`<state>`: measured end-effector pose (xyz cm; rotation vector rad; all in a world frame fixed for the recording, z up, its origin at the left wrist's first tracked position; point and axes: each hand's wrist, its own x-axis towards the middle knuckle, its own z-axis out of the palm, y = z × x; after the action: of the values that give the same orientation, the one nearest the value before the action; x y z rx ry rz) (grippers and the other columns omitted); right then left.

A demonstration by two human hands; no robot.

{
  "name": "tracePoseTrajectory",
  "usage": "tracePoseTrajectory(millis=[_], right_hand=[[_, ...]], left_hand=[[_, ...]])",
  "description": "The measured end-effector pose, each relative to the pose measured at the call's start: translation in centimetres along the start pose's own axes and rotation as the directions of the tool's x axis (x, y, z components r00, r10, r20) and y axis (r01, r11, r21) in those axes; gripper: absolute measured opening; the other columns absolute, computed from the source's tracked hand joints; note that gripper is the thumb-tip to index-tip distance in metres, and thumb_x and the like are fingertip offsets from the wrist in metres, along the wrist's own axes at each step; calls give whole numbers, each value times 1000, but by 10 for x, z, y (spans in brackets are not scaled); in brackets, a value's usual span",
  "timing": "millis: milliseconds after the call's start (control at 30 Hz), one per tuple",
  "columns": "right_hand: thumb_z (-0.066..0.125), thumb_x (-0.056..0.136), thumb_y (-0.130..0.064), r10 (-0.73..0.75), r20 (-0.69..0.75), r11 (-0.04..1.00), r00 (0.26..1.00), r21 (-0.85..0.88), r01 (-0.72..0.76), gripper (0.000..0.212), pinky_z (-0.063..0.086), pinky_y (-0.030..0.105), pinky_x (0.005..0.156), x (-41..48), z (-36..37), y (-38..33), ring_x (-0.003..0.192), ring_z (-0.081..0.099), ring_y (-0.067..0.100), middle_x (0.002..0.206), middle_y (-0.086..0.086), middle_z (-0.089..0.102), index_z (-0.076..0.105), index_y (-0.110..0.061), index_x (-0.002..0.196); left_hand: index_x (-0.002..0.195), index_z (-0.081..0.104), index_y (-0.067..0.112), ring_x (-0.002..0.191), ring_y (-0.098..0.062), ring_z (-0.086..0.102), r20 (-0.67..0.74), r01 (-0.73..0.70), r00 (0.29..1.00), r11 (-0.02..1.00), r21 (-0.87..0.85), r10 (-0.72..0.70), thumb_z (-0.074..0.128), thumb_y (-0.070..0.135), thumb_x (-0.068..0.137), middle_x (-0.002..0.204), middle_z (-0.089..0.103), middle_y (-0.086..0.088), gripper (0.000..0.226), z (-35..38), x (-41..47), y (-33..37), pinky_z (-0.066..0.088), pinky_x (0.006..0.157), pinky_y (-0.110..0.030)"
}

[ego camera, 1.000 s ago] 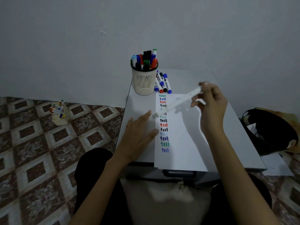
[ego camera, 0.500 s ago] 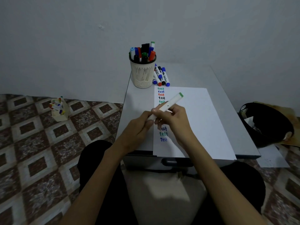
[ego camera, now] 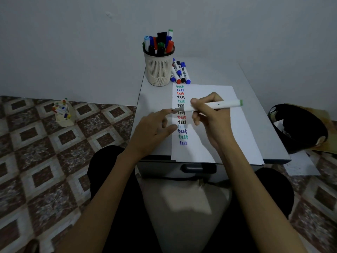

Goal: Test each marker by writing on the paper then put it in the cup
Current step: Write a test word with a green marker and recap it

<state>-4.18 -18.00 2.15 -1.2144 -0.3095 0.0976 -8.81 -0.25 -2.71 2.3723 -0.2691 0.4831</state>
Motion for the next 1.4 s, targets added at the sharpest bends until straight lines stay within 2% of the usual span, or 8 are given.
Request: tracePoseTrajectory(millis=[100,267,367,500,700,1000,1167,1400], right_hand=[[53,90,6,69,-48,989,996,134,-62,15,53,27,52,-11,-11,5,63,65,22,80,9,66,53,-6,80],[50,92,2,170,33,967,985,189,-173,10,58,31,61,-29,-19,15,97,68,37,105,19,69,58,-4,89],[63,83,8,157,44,984,987,73,-160,16,52,27,48,-34,-18,17,68,68,28,82,17,69,55,-4,77],[68,79,10,122,-5,984,993,-131,-121,34,34,26,42,-37,-12,28,33,40,18,46,7,45,41,-7,65],[60,74,11,110,3,956,994,-275,-105,32,32,26,44,-40,-11,32,36,35,18,48,5,41,39,-10,61],[62,77,11,132,19,932,991,-342,-117,34,34,32,48,-42,-10,31,41,40,18,55,8,46,41,-12,62],[63,75,13,76,28,898,997,-437,-56,34,40,24,49,-44,-7,30,51,48,11,61,10,47,41,-10,62],[60,76,12,42,15,903,999,-428,-32,34,36,18,48,-44,-8,29,57,42,17,63,12,43,39,-11,62]], left_hand=[[121,57,31,91,-15,47,68,-8,998,959,282,-12,39,67,77,97,50,4,59,5,2,-6,37,78,-36],[120,59,34,96,-14,44,72,8,997,957,291,-31,37,71,74,103,49,3,63,7,1,-8,30,78,-33],[120,58,35,95,-11,42,82,9,996,959,283,-33,38,73,73,102,48,5,65,8,1,-8,26,76,-32],[122,58,34,93,-6,37,80,13,996,966,259,-35,39,74,71,102,49,6,67,7,0,-8,28,76,-32],[125,57,34,93,-3,34,118,13,992,970,242,-42,40,77,65,105,48,9,76,6,0,-8,15,71,-26],[131,51,33,100,-8,38,202,-2,978,968,253,-51,35,77,65,112,47,7,81,2,0,-9,15,73,-26],[131,51,33,101,-12,42,201,-9,979,966,260,-45,36,76,66,110,48,6,79,2,-1,-10,14,72,-26],[131,51,33,101,-11,41,205,-7,978,966,260,-48,36,76,65,110,48,6,80,1,-1,-9,15,73,-26]])
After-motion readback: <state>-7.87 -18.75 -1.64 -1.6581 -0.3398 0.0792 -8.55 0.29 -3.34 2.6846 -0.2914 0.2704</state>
